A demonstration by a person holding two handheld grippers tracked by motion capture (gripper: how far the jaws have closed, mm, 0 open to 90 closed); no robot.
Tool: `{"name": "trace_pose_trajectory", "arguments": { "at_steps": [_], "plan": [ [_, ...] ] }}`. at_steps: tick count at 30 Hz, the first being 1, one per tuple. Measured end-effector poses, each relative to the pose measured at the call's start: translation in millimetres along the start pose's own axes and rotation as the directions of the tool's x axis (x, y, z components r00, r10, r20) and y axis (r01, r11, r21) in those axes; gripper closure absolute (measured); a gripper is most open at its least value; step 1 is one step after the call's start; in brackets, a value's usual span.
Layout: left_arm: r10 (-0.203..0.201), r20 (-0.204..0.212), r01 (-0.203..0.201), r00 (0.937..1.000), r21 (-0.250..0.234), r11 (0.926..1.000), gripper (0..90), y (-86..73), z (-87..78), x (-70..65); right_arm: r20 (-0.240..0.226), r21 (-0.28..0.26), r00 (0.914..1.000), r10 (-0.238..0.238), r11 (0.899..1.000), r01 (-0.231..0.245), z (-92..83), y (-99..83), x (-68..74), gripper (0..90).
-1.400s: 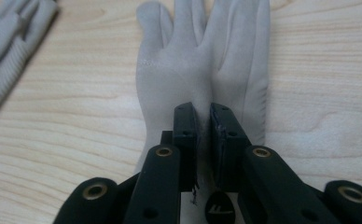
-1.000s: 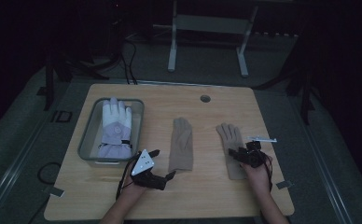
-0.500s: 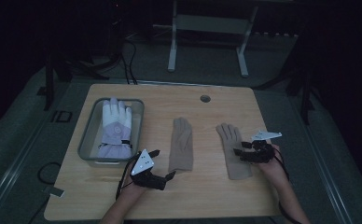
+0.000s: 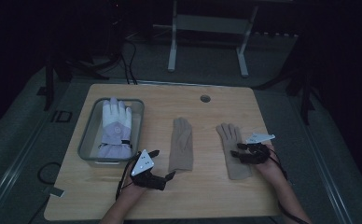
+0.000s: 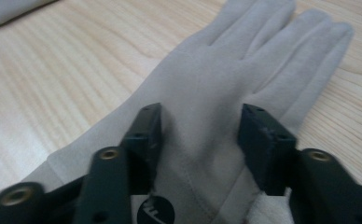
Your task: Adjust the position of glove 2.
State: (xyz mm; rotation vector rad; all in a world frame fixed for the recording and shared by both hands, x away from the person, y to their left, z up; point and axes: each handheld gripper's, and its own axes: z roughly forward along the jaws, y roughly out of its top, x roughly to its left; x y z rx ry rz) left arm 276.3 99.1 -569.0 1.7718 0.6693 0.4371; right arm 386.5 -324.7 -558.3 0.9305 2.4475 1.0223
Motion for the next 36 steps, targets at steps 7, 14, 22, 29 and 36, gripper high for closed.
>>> {"name": "trace_pose_trajectory", "arguments": {
  "at_steps": [7,14,22,29,36],
  "plan": [
    [0.011,0.002,-0.011,0.9999,0.01,0.9999,1.3,0.1,1.9,-2.6,0.079,0.019,0.9955,0.052,0.998,-0.054,0.0,4.6,5.0,78.0],
    [0.006,-0.005,-0.006,1.0,0.008,1.0,1.3,0.2,1.7,-1.7,0.127,-0.023,0.9748,0.184,0.983,-0.182,-4.3,10.9,12.1,81.0],
    [0.004,-0.006,-0.004,1.0,0.011,0.9999,1.3,-0.1,1.4,-0.9,0.1,-0.095,0.9638,0.247,0.967,-0.238,-11.4,31.1,20.0,81.1],
    [0.006,-0.006,-0.006,1.0,0.009,0.9999,1.3,0.1,1.1,-0.5,0.084,-0.161,0.9623,0.259,0.957,-0.243,-19.2,63.6,38.4,81.0],
    [0.002,-0.01,-0.002,0.9999,0.003,1.0,1.2,0.6,-0.1,0.3,0.063,-0.198,0.9603,0.272,0.947,-0.255,-12.1,95.9,58.7,80.9]
  ]
}}
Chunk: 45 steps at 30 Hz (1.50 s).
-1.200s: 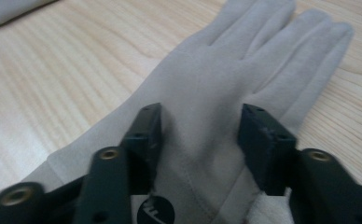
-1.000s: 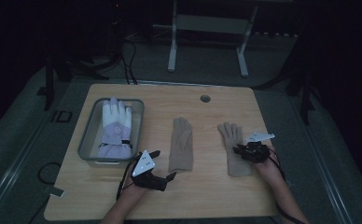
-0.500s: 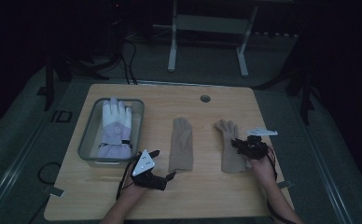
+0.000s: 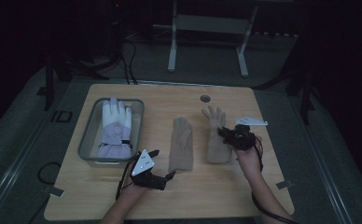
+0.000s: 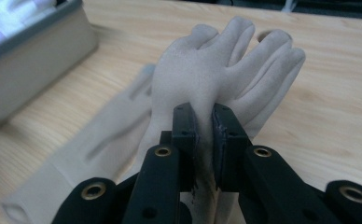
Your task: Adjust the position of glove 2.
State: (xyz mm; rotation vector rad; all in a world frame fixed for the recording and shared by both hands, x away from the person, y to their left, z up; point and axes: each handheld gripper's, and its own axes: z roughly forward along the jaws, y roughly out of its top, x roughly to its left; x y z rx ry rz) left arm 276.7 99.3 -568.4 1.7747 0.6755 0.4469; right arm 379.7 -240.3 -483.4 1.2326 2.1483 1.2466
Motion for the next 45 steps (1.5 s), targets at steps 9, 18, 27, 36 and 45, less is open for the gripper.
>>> {"name": "trace_pose_trajectory", "arguments": {
  "at_steps": [9,18,27,36,45],
  "plan": [
    [0.018,-0.008,-0.018,0.9998,-0.001,0.9998,1.3,0.6,-1.7,-0.2,-0.04,-0.025,0.9989,0.024,0.999,-0.025,22.4,19.5,40.6,80.7],
    [0.015,-0.01,-0.015,0.9998,-0.015,0.9998,1.3,1.4,-5.0,1.5,-0.092,-0.057,0.9953,0.029,0.998,-0.034,40.0,27.5,78.7,80.4],
    [0.011,-0.006,-0.011,0.9999,-0.02,0.9997,1.3,1.5,-5.5,2.0,-0.109,0.001,0.9925,0.056,0.998,-0.056,63.7,12.5,94.2,80.4],
    [0.014,0.003,-0.014,0.9999,-0.008,0.9999,1.3,0.7,-3.9,1.1,-0.087,0.072,0.9951,0.048,0.997,-0.042,85.1,-2.7,94.6,80.2],
    [0.011,-0.003,-0.011,0.9999,0.0,0.9999,1.3,0.3,-3.0,1.8,-0.066,0.136,0.9972,0.034,0.99,-0.024,106.2,-21.0,90.0,77.0]
  ]
}}
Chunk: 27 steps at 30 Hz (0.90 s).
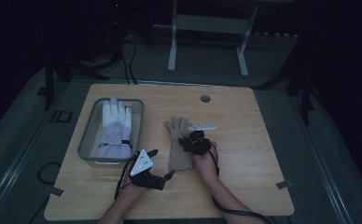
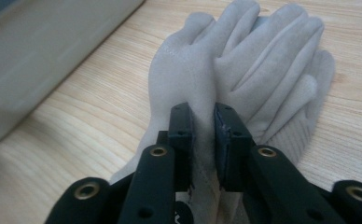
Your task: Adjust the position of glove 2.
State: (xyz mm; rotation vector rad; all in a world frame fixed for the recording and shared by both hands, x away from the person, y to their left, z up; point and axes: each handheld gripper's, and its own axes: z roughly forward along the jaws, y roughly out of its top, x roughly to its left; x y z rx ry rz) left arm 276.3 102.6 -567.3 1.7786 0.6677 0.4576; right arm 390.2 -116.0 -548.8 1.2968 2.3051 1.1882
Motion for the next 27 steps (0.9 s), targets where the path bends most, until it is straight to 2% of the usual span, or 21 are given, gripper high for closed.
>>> {"name": "trace_pose_trajectory", "arguments": {
  "at_steps": [2,6,7,9,10,11,13,15,16,17,18,20,22,25,27],
  "plan": [
    [-0.001,0.0,0.001,1.0,0.0,1.0,1.3,-0.1,0.1,-0.1,0.011,0.003,0.9998,-0.015,1.0,0.015,2.6,-1.8,0.4,70.0],
    [-0.004,0.003,0.004,1.0,0.003,1.0,1.3,-0.3,0.6,-0.3,0.003,0.006,0.9995,-0.031,1.0,0.031,2.4,-4.2,-1.0,55.3],
    [-0.004,0.004,0.004,1.0,0.003,1.0,1.3,-0.3,0.7,-0.4,0.003,0.006,0.9995,-0.031,1.0,0.031,2.4,-4.2,-1.0,55.3],
    [-0.005,0.006,0.005,1.0,0.003,1.0,1.3,-0.2,1.0,-0.5,-0.005,0.0,0.9995,-0.032,0.999,0.032,-0.6,-4.3,-2.5,49.1],
    [-0.005,0.007,0.005,1.0,0.003,1.0,1.3,-0.3,1.2,-0.6,-0.022,0.001,0.9992,-0.033,0.999,0.033,-4.5,-3.9,-4.1,43.3],
    [-0.004,0.006,0.004,1.0,0.003,1.0,1.3,-0.4,1.6,-0.7,-0.022,0.001,0.9992,-0.033,0.999,0.033,-4.5,-3.9,-4.1,43.3],
    [-0.006,0.009,0.006,0.9999,0.008,1.0,1.3,-0.5,2.4,-1.1,-0.032,-0.003,0.9987,-0.04,0.999,0.04,-8.8,-3.0,-6.5,37.0],
    [-0.007,0.013,0.006,0.9999,0.01,0.9999,1.3,-0.6,3.5,-1.7,-0.049,-0.011,0.9984,-0.027,1.0,0.026,-14.5,-1.7,-10.3,32.2],
    [-0.005,0.013,0.005,0.9999,0.013,0.9999,1.3,-0.5,4.1,-1.9,-0.088,-0.002,0.996,-0.018,1.0,0.018,-18.7,0.0,-15.4,22.6],
    [-0.005,0.016,0.005,0.9999,0.014,0.9999,1.3,-0.6,4.7,-2.4,-0.088,-0.002,0.996,-0.018,1.0,0.018,-18.7,0.0,-15.4,22.6],
    [-0.005,0.017,0.004,0.9998,0.019,0.9998,1.3,-0.6,5.3,-2.8,-0.11,0.004,0.9935,-0.03,1.0,0.03,-22.8,1.8,-19.0,18.3],
    [-0.004,0.018,0.004,0.9998,0.028,0.9996,1.3,-0.9,7.3,-3.3,-0.102,-0.007,0.994,-0.039,0.999,0.039,-24.9,2.2,-20.4,16.0],
    [-0.007,0.017,0.006,0.9998,0.043,0.999,1.3,-1.2,8.9,-3.8,-0.081,-0.016,0.9925,-0.092,0.996,0.091,-27.5,2.9,-23.0,15.0],
    [0.002,0.004,-0.003,1.0,0.091,0.9959,1.3,-0.9,11.7,-4.9,-0.107,-0.03,0.9887,-0.104,0.994,0.101,-33.4,4.2,-32.9,16.3],
    [0.006,0.001,-0.006,1.0,0.124,0.9923,1.3,-0.6,13.8,-5.0,-0.101,-0.04,0.9884,-0.113,0.993,0.11,-35.6,4.3,-35.7,17.9]
  ]
}}
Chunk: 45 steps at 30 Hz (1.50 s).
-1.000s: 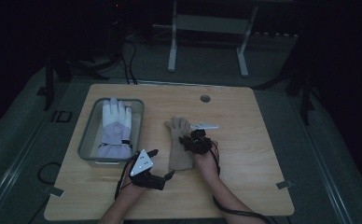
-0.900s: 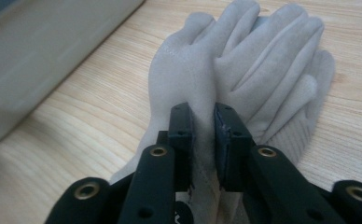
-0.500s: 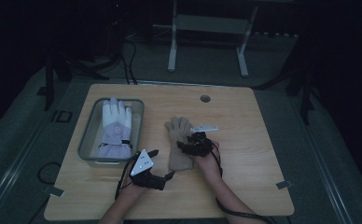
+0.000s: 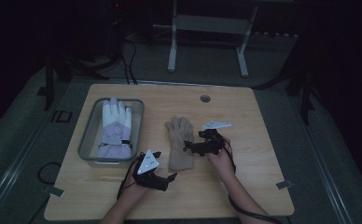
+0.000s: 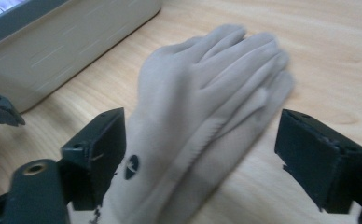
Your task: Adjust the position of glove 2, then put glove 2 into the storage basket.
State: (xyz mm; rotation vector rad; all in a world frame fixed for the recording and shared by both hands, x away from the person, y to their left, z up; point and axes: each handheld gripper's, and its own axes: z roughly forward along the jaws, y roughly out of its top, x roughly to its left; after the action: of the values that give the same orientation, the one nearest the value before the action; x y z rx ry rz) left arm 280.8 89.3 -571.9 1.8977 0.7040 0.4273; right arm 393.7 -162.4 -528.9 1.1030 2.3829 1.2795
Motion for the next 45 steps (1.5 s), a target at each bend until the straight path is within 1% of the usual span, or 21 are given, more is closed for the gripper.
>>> {"name": "trace_pose_trajectory", "arguments": {
  "at_steps": [3,4,6,9,11,14,16,19,23,25,26,28,30,31,33,34,35,37,40,42,45],
  "plan": [
    [-0.008,0.007,0.008,0.9999,0.032,0.9994,1.6,1.8,2.8,0.1,-0.003,-0.012,0.9997,-0.023,1.0,0.023,-6.7,0.8,-6.6,17.1],
    [-0.01,0.008,0.01,0.9999,0.04,0.9992,1.5,2.8,3.7,-0.2,-0.005,-0.002,0.9997,-0.024,1.0,0.024,-8.4,1.5,-8.7,17.1],
    [0.002,0.007,-0.002,1.0,0.063,0.998,1.6,4.9,5.4,-1.3,-0.005,0.016,1.0,-0.005,1.0,0.005,-12.2,2.7,-14.4,17.1],
    [0.039,0.015,-0.041,0.9991,0.104,0.9938,1.6,7.9,9.9,-5.6,-0.027,0.011,0.9989,0.038,0.999,-0.038,-16.2,3.7,-24.1,15.0],
    [0.065,0.012,-0.066,0.9978,0.1,0.9928,5.7,10.2,11.2,-8.8,-0.037,0.021,0.997,0.068,0.997,-0.068,-17.5,5.3,-28.1,13.7],
    [0.085,0.031,-0.088,0.9959,0.104,0.9907,6.3,16.2,14.0,-10.6,-0.064,-0.002,0.9951,0.075,0.997,-0.075,-18.0,8.9,-31.2,11.8],
    [0.102,0.037,-0.106,0.994,0.102,0.9892,11.3,20.0,16.0,-12.0,-0.058,-0.003,0.995,0.081,0.997,-0.082,-16.0,12.5,-31.9,11.9],
    [0.132,0.063,-0.139,0.9893,0.133,0.9812,12.9,24.4,21.0,-13.6,-0.056,0.012,0.9942,0.092,0.996,-0.091,-9.4,18.8,-33.6,12.3],
    [0.139,0.097,-0.156,0.9855,0.202,0.9667,14.1,27.1,32.7,-14.5,-0.058,0.053,0.9931,0.102,0.994,-0.099,5.5,26.9,-36.9,15.4],
    [0.158,0.109,-0.178,0.9815,0.22,0.9591,14.3,29.0,37.5,-16.7,-0.066,0.068,0.9919,0.109,0.992,-0.104,14.0,30.1,-38.5,21.4],
    [0.165,0.106,-0.186,0.9805,0.227,0.956,14.6,30.3,39.5,-17.7,-0.057,0.078,0.9939,0.094,0.993,-0.09,18.5,31.5,-38.5,23.2],
    [0.184,0.121,-0.207,0.9755,0.225,0.9521,19.8,33.2,42.2,-18.0,-0.037,0.107,0.997,0.067,0.992,-0.063,28.5,34.7,-39.7,28.6],
    [0.193,0.127,-0.219,0.9728,0.231,0.9479,25.2,35.9,45.0,-16.9,-0.029,0.109,0.9965,0.078,0.991,-0.074,36.9,38.6,-42.3,33.2],
    [0.193,0.131,-0.219,0.9725,0.234,0.9472,27.8,37.0,46.3,-15.7,-0.035,0.117,0.9954,0.09,0.989,-0.085,40.9,40.5,-43.7,33.4],
    [0.193,0.14,-0.223,0.9712,0.25,0.9421,35.1,38.7,49.6,-13.2,-0.034,0.136,0.9948,0.095,0.987,-0.09,47.8,43.4,-43.4,42.5],
    [0.194,0.138,-0.225,0.9713,0.265,0.9376,36.4,39.1,51.5,-11.9,-0.021,0.152,0.9959,0.088,0.985,-0.084,51.3,44.0,-42.8,42.9],
    [0.195,0.137,-0.227,0.9712,0.28,0.9328,40.6,39.2,53.5,-10.4,-0.012,0.171,0.9963,0.085,0.982,-0.082,54.8,44.1,-42.3,48.6],
    [0.192,0.15,-0.23,0.9699,0.302,0.9252,44.5,38.9,56.9,-7.9,-0.018,0.201,0.9954,0.094,0.976,-0.088,60.5,42.3,-41.9,54.4],
    [0.189,0.152,-0.23,0.9702,0.329,0.9157,49.4,38.3,60.2,-6.3,-0.026,0.22,0.9953,0.093,0.972,-0.085,63.1,40.7,-40.8,70.1],
    [0.188,0.161,-0.233,0.9689,0.334,0.9135,51.1,38.3,61.2,-5.9,-0.016,0.219,0.9969,0.077,0.973,-0.071,59.4,43.3,-39.5,80.4],
    [0.186,0.161,-0.232,0.9691,0.338,0.9123,52.9,38.1,61.9,-5.4,0.0,0.21,0.9989,0.047,0.977,-0.046,53.3,48.9,-36.3,83.6]
  ]
}}
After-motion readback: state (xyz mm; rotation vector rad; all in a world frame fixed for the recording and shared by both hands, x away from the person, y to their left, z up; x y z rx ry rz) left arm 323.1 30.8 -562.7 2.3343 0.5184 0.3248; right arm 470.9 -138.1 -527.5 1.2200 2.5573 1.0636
